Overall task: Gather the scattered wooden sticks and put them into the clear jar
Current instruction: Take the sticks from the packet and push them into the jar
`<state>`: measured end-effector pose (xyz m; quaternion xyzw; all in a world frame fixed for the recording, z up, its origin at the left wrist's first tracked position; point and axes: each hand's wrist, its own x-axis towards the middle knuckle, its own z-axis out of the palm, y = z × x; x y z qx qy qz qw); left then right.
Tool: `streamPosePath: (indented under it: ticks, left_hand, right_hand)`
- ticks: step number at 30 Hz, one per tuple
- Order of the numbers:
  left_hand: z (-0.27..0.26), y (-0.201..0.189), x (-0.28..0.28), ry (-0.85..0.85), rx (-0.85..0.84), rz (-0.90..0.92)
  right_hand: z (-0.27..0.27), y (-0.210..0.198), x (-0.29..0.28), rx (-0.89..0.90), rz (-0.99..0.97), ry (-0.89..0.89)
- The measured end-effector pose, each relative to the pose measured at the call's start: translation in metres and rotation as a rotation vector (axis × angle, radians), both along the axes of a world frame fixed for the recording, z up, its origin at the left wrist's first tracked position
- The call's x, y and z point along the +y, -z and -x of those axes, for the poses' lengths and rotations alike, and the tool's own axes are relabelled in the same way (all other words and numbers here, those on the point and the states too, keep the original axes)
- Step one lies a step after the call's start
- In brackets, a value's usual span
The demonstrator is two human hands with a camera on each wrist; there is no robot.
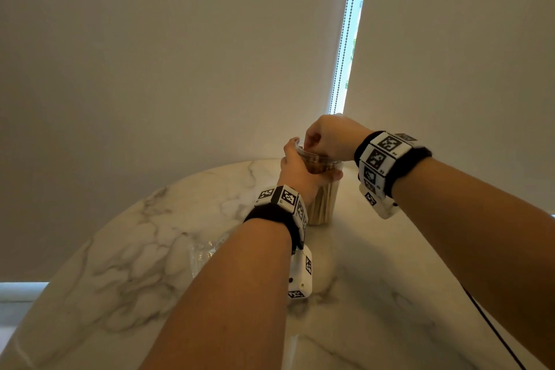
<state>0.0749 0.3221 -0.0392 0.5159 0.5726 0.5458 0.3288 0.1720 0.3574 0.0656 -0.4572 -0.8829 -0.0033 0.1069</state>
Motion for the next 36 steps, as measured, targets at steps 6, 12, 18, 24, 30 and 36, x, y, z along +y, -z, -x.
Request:
streamPosePath:
  ticks: [6, 12, 18, 24, 30, 36]
  left_hand:
    - [0.000, 0.003, 0.000, 0.010, -0.026, -0.018]
    - [-0.001, 0.001, -0.002, 0.000, -0.018, -0.011]
    - [-0.002, 0.001, -0.005, -0.009, -0.036, -0.022]
    - [-0.002, 0.001, -0.006, -0.008, -0.044, -0.010]
    - [-0.002, 0.000, -0.004, -0.009, -0.040, 0.000]
    - [-0.002, 0.003, -0.004, -0.008, -0.047, -0.024]
  right_hand:
    - [-0.014, -0.021, -0.004, 0.060, 0.211, 0.015]
    - [-0.004, -0.011, -0.002, 0.023, 0.046, 0.058]
    - [-0.005, -0.014, -0.003, -0.098, -0.041, 0.091]
    - [0.006, -0.016, 0.004, -0.152, -0.077, 0.151]
    - [0.008, -0.006, 0.006, -0.124, -0.022, 0.090]
    - [-0.004, -0.023, 0.012, 0.062, 0.284, 0.070]
